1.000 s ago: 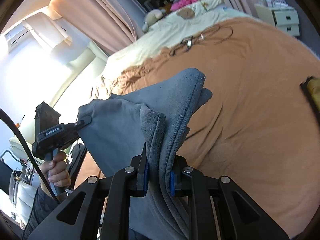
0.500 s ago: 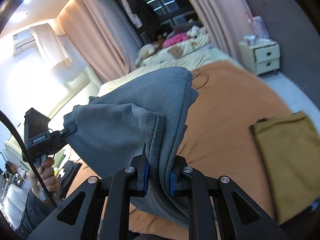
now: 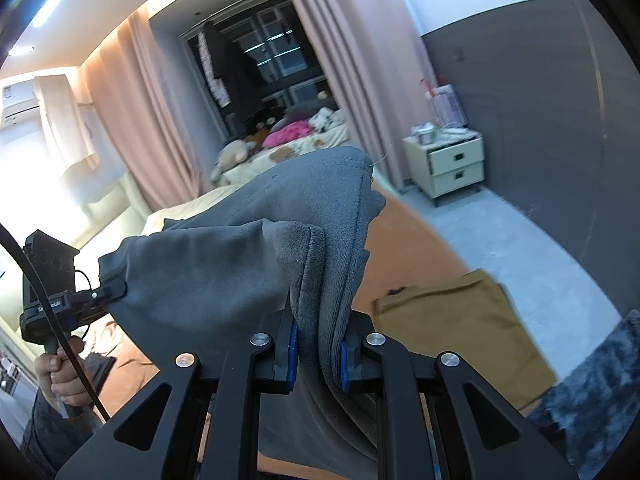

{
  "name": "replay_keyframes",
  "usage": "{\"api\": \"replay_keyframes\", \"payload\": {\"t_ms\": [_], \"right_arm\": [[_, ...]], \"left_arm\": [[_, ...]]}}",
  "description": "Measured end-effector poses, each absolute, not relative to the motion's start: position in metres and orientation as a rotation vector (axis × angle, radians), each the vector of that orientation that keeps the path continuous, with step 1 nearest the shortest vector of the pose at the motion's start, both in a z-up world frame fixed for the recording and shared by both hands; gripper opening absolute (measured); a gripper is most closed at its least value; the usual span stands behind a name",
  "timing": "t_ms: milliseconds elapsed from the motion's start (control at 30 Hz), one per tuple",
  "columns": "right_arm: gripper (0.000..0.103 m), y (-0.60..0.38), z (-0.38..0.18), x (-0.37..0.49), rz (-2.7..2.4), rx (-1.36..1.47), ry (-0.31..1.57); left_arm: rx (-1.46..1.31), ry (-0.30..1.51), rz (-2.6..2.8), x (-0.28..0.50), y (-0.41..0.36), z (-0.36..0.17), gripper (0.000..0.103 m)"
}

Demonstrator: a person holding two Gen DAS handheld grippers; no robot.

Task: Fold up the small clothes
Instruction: 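Lift the folded shirt with both grippers and carry it to the clothes stack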

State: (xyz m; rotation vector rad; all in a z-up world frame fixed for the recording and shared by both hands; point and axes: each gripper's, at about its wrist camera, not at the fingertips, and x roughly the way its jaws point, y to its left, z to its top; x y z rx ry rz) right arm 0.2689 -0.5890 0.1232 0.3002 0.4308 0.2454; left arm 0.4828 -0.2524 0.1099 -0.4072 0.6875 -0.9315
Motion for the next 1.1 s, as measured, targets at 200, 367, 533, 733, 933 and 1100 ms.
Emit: {"api": "replay_keyframes", "payload": {"t_ms": [200,367,533,733,933,1100], "right_arm": [[0.012,-0.580,0.128,0.246,0.173,0.301,0.395],[0.012,-0.578,0.126,0.229,0.120,0.309,0.371],[0.012,-0.580,0.120,0.223,0.081,0.323,0.364],[0.012,-0.561,0.104,0.242,0.048,0.348,0.387],[0.012,-0.532,0.080,0.295,0.037,0.379,0.438],[0.012,-0.500,0.059,0.343,0.038,0.387,0.494]], "left_arm": [[-0.364,0.702,-1.018,0.471,-0.314,0.120,0.007],[-0.334,0.706,-1.069,0.462,-0.355,0.127,0.007],[-0.289,0.721,-1.123,0.451,-0.396,0.128,0.007],[-0.282,0.752,-1.150,0.460,-0.421,0.112,0.007],[-0.295,0.812,-1.118,0.499,-0.437,0.081,0.007],[-0.285,0.862,-1.064,0.545,-0.441,0.050,0.007]]}}
